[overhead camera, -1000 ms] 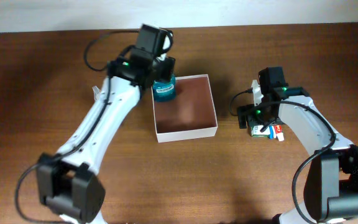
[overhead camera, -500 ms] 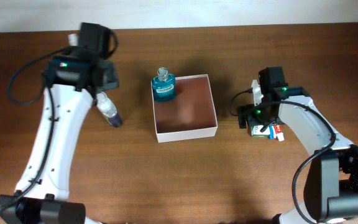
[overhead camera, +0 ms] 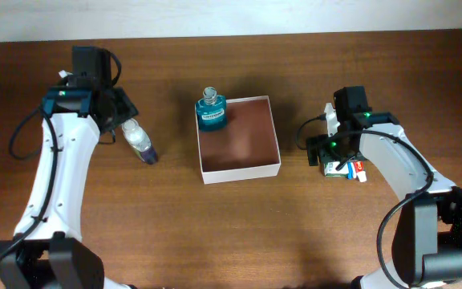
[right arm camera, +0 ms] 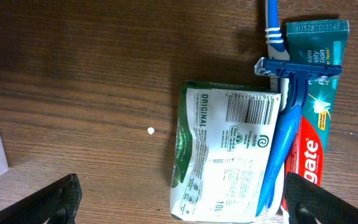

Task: Pack container
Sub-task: 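Lower the left gripper onto the soap pump bottle and grasp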

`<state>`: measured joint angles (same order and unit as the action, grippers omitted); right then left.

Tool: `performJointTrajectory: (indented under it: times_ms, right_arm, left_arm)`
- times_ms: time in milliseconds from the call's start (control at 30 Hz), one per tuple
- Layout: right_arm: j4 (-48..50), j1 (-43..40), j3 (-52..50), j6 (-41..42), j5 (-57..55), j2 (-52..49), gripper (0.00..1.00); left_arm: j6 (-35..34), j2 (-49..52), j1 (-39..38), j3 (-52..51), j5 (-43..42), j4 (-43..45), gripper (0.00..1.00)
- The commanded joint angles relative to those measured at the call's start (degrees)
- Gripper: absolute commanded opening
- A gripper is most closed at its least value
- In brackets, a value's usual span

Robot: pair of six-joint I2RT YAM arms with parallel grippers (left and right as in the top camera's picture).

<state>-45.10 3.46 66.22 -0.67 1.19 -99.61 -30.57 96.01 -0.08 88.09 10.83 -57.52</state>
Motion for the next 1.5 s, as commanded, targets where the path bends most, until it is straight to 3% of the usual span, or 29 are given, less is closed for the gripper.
performJointTrajectory:
  times_ms: [0, 367, 533, 767, 833, 1167, 1200, 1233, 1300, 1467]
  right_arm:
    - [0.0, 0.3, 1.0, -0.2, 0.1, -0.1, 0.99]
    - [0.0, 0.3, 1.0, -0.2, 0.1, -0.1, 0.99]
    - [0.0, 0.3, 1.0, -0.2, 0.1, -0.1, 0.99]
    - [0.0, 0.3, 1.0, -0.2, 0.1, -0.1, 0.99]
    - [0.0, 0.3, 1.0, -0.2, 0.1, -0.1, 0.98]
    - [0.0, 0.3, 1.0, -0.2, 0.1, -0.1, 0.99]
    - [0.0, 0.3, 1.0, -0.2, 0.1, -0.1, 0.99]
    - [0.0, 0.3, 1.0, -0.2, 0.1, -0.1, 0.99]
    - [0.0, 0.3, 1.0, -0.2, 0.1, -0.1, 0.99]
    - [0.0, 0.3, 1.0, -0.2, 0.1, -0.1, 0.99]
  left_arm:
    - [3.9, 0.0, 0.0, -1.7, -6.8, 1.9, 0.79]
    - [4.2, 0.7, -0.4, -4.4, -6.8, 4.0, 0.78]
    - [4.1, 0.7, -0.4, -6.6, -7.5, 6.1, 0.67]
    - [4.2, 0.7, -0.4, -6.6, -8.5, 7.0, 0.65]
    - [4.2, 0.8, -0.4, -7.2, -8.5, 8.1, 0.57]
    - [4.2, 0.8, -0.7, -9.5, -8.5, 9.7, 0.56]
    - [4.2, 0.8, -0.7, -9.5, -8.5, 9.7, 0.55]
    - [4.5, 0.8, -0.7, -9.5, -8.5, 10.1, 0.43]
    - [4.5, 0.8, -0.7, -9.5, -8.6, 10.0, 0.34]
    - [5.8, 0.8, -2.1, -9.5, -8.5, 10.8, 0.34]
